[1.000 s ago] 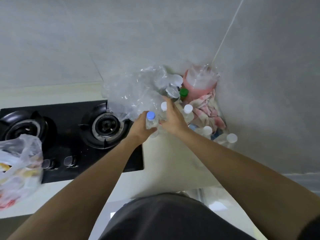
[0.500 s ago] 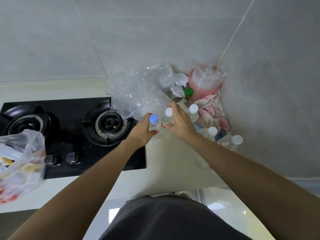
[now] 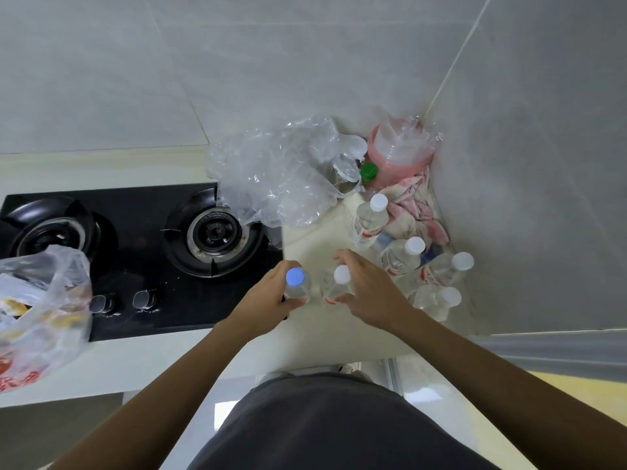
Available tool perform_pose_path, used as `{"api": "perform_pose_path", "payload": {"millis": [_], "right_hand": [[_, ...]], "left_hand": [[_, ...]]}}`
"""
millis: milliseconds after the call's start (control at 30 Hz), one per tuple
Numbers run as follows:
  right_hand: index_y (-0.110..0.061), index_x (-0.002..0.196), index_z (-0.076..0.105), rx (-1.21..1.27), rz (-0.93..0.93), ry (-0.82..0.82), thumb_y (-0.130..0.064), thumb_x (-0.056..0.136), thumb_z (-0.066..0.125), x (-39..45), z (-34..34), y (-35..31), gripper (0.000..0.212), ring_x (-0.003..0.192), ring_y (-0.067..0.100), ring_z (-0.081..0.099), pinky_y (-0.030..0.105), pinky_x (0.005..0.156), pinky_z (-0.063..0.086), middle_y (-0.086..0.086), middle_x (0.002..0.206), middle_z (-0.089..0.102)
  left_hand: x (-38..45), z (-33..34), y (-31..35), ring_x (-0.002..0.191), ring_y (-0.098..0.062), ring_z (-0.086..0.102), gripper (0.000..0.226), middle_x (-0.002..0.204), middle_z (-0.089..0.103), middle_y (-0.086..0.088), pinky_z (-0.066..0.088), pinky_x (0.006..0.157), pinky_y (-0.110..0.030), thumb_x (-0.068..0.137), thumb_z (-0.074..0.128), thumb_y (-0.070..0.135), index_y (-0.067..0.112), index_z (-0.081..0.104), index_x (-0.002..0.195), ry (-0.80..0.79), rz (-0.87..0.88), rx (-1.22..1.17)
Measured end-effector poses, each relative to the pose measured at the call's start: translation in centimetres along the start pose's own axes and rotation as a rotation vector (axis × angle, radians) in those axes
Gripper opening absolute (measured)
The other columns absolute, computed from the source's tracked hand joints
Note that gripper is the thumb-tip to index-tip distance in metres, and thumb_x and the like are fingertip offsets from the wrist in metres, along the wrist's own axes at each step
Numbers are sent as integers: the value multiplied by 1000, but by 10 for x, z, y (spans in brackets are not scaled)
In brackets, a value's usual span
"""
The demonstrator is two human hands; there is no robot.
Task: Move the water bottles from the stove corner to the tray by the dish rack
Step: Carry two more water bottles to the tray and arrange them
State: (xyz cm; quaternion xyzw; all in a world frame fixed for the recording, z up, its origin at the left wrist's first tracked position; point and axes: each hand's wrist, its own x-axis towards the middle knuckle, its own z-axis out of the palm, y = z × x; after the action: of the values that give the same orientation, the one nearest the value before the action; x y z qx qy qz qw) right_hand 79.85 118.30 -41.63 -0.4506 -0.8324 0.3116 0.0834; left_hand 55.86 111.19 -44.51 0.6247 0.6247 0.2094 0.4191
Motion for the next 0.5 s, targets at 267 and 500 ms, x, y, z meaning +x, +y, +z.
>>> {"api": "perform_pose_path", "payload": {"millis": [267, 500], "right_hand": [[-28, 136, 45, 205, 47, 44, -37, 80, 90, -22, 17, 16, 72, 112, 11, 60, 32, 97, 55, -14, 130, 56], [-29, 129, 52, 331, 179, -8, -32, 78, 91, -18, 41, 30, 66, 108, 9, 64, 21, 89, 49, -14, 119, 65]], "left_hand": [[-24, 25, -3, 115, -1, 59, 61, 131, 55, 28, 54, 94, -24, 89, 83, 32, 39, 47, 138, 58, -10, -21], [-19, 46, -31, 107, -18, 69, 56, 116, 70, 12, 60, 96, -44, 85, 86, 11, 35, 59, 127, 66, -186, -227]]}}
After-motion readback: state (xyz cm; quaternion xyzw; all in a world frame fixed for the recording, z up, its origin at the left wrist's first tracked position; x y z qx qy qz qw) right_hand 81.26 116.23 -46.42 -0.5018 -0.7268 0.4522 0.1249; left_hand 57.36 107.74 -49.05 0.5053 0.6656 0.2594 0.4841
